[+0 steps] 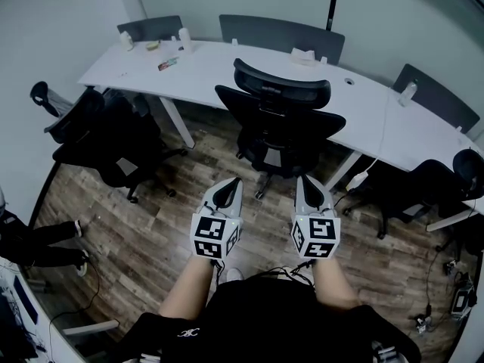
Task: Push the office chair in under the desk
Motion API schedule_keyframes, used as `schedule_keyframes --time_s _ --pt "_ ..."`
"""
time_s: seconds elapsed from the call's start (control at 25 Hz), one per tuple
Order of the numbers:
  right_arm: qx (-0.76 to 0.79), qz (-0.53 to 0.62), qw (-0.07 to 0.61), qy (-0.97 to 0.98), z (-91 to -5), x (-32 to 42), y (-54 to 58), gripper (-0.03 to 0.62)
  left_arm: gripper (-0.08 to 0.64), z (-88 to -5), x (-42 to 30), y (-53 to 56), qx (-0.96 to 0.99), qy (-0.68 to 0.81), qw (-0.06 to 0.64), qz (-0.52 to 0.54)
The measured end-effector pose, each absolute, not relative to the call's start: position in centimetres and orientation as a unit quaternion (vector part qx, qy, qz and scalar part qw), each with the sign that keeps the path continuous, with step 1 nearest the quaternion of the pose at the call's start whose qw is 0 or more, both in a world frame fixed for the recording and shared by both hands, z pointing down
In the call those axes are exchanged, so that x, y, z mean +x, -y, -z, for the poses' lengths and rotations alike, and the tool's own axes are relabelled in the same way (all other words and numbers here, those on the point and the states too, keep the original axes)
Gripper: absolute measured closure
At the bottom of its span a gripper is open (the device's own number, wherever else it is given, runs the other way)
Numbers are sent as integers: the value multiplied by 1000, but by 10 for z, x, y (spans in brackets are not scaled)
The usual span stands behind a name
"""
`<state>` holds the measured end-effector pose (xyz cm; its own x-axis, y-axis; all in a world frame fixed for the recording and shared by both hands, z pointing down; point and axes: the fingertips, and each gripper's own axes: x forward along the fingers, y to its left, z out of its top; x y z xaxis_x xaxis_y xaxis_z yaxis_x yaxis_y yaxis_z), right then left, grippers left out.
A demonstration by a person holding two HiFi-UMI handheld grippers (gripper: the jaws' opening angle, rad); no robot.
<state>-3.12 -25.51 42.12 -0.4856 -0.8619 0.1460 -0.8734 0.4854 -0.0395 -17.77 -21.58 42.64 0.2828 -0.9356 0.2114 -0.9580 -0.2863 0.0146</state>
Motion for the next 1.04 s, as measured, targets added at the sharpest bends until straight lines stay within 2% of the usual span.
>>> schedule_keyframes --time_s 1.04 --pt "508 -34 71 858 -420 -41 237 588 558 -427 -180 204 804 585 58 -90"
